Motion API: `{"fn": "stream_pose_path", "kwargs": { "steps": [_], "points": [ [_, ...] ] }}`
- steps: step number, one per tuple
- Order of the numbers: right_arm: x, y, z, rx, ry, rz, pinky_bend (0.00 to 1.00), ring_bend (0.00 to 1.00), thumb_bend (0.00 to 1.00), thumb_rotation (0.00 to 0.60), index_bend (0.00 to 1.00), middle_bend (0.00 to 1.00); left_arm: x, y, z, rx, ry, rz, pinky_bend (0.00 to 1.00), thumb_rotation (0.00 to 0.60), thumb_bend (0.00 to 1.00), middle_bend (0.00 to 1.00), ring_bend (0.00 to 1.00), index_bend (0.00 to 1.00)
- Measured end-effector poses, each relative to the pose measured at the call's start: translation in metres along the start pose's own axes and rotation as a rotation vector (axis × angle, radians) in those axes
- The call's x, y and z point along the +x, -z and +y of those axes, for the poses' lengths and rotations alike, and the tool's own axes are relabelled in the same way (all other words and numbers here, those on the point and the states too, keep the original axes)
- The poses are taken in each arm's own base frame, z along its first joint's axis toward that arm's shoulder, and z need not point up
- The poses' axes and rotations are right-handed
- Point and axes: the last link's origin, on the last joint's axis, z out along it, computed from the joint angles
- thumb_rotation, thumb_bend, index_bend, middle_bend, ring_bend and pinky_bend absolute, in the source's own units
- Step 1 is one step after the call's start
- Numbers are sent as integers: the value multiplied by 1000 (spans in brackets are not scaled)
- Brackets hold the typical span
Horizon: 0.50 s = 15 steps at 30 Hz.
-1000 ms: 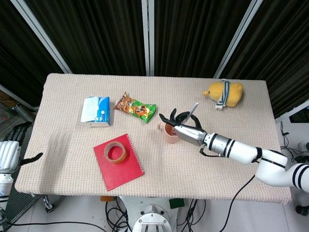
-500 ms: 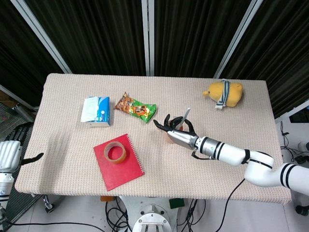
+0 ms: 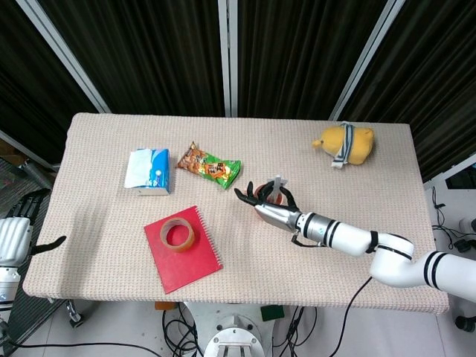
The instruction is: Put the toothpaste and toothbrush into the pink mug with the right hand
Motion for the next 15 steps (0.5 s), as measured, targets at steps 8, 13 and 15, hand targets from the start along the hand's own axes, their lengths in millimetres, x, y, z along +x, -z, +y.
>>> {"fn": "stream_pose_path", "kwargs": {
  "steps": [8,13,15],
  "points": [
    [1,2,1,-7,-9,-14,0,45,477,600,237,340,0,0,0,3,-1,-1,219,600,75,105,100,105],
    [2,7,12,-65,-30,-14,0,8,477,600,176,295,1,1,0,3,-3,3,219,600,75,106,100,106],
    [3,11,20,-113,-53,-12,0,1,477,600,158,280,2,1,-1,6,-4,3,219,600,75,106,100,106]
  ]
}}
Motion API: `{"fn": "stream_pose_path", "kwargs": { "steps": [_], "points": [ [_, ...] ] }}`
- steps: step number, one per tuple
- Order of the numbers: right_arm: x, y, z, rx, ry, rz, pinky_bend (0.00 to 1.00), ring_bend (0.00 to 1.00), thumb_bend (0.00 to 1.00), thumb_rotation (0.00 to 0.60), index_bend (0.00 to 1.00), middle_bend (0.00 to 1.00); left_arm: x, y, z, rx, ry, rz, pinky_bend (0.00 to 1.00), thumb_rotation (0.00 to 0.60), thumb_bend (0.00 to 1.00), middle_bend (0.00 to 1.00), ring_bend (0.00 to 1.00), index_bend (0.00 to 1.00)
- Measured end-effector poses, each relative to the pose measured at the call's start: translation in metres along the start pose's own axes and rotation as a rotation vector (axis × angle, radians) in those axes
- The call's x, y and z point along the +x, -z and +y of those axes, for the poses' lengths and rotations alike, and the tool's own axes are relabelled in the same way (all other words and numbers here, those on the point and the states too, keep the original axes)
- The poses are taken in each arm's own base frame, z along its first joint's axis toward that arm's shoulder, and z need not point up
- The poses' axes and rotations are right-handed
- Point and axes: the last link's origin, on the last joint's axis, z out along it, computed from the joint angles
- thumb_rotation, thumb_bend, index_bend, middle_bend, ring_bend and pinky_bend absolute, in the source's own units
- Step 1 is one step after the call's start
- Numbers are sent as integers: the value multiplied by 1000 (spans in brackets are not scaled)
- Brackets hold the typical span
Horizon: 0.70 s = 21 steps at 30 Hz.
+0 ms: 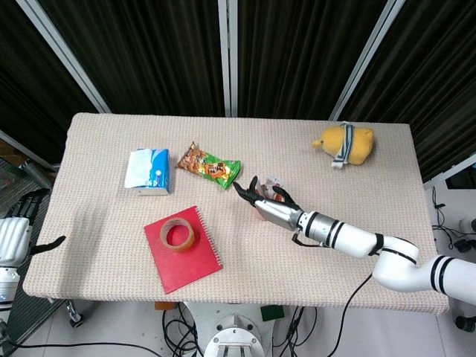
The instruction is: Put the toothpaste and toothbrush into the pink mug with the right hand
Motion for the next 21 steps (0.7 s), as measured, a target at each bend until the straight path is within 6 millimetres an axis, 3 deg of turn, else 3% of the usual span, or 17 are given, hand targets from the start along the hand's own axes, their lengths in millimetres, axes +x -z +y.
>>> {"fn": "stream_pose_path", "kwargs": {
  "steps": [8,12,17,21],
  "points": [
    [9,29,33,-291,-191,17,0,0,462,600,47,141,3,0,2,-4,-12,7,218,600,76,106,100,105],
    [11,58,40,-492,-423,26,0,0,434,600,0,32,6,1,5,-10,-26,11,219,600,75,106,100,105],
    [6,96,25,-684,-793,25,0,0,398,600,0,0,9,3,10,-17,-47,15,219,600,75,106,100,106],
    [-2,130,-7,-782,-1136,-22,0,0,395,600,0,0,14,5,15,-23,-66,23,219,600,75,106,100,105]
  ]
}}
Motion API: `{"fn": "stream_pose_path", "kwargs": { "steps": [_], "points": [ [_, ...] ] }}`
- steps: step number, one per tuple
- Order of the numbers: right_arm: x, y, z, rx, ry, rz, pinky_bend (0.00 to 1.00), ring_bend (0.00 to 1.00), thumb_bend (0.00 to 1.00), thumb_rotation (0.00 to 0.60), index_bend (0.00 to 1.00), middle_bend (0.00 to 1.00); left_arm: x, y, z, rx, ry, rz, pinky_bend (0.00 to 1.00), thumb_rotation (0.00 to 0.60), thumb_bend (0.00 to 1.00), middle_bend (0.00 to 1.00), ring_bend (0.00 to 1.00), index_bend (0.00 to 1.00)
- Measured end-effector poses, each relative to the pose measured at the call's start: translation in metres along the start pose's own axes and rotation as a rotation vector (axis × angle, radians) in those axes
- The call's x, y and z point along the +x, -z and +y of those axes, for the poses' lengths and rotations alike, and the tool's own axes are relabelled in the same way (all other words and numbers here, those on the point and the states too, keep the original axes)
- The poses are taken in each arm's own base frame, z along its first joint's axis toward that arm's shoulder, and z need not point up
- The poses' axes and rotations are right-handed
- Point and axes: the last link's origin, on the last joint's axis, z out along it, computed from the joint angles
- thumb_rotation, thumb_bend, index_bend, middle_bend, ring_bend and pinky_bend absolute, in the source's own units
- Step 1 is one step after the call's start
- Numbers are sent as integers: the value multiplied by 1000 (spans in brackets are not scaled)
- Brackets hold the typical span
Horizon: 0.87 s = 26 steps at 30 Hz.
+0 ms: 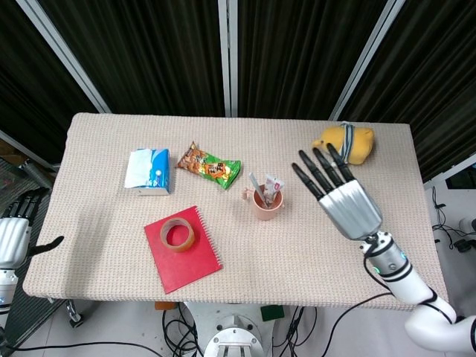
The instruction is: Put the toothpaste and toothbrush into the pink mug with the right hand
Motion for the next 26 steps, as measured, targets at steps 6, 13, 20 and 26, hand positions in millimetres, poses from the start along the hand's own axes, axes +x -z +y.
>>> {"fn": "stream_pose_path", "kwargs": {
  "steps": [6,13,20,26],
  "points": [
    [-32,81,26,-261,-361,-181,0,0,389,600,0,0,6,3,10,-17,-21,12,218,600,76,106,100,105],
    [-65,175,44,-527,-471,-320,0,0,389,600,0,0,7,11,22,-60,-35,-9,218,600,70,106,100,106],
    [-81,207,47,-606,-468,-353,0,0,392,600,0,0,10,15,26,-59,-60,-24,219,600,70,106,100,106],
    [-82,209,48,-609,-462,-333,0,0,394,600,0,0,10,15,28,-56,-69,-36,218,599,70,106,100,105]
  ]
}}
